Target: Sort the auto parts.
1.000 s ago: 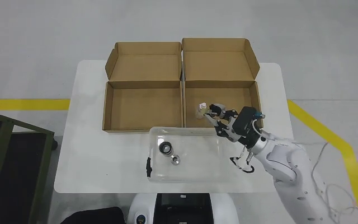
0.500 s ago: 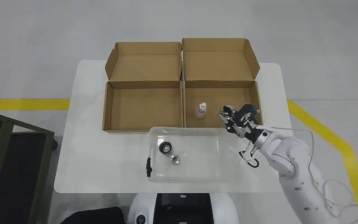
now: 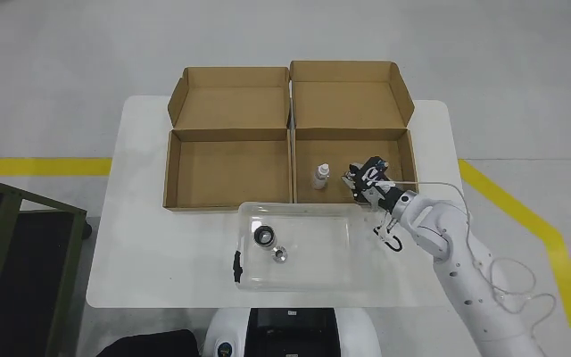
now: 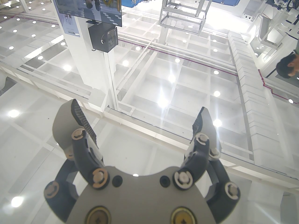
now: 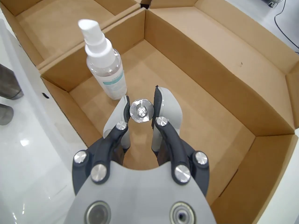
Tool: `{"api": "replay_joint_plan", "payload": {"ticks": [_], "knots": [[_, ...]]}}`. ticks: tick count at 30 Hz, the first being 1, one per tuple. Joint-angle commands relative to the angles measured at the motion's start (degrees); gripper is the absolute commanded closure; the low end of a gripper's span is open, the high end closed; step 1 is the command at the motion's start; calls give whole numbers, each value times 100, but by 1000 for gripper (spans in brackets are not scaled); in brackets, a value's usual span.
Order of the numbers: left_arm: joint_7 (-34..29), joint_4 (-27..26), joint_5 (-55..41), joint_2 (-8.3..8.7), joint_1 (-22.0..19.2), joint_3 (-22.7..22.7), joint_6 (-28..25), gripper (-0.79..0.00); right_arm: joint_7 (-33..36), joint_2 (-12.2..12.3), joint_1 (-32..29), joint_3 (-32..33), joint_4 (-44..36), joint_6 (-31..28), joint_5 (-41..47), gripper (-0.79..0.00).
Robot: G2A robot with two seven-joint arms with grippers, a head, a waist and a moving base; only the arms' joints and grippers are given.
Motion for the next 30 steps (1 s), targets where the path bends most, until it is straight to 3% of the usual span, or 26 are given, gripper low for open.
{"api": "replay_joint_plan", "payload": {"ticks": [1, 5, 19, 25, 30], "knots": [[0, 0, 0, 0, 0, 0, 0, -785, 6, -12, 121, -63, 152, -26, -20, 0], [0, 0, 0, 0, 0, 0, 0, -785, 31, -33, 292, -180, 364, -70, -73, 0], [0, 0, 0, 0, 0, 0, 0, -785, 34, -100, 632, -482, 817, -96, -139, -262], [0, 0, 0, 0, 0, 0, 0, -785, 8, -103, 712, -476, 794, -78, -175, -289], [0, 0, 0, 0, 0, 0, 0, -785, -38, -60, 691, -286, 465, -79, -296, -357]]}}
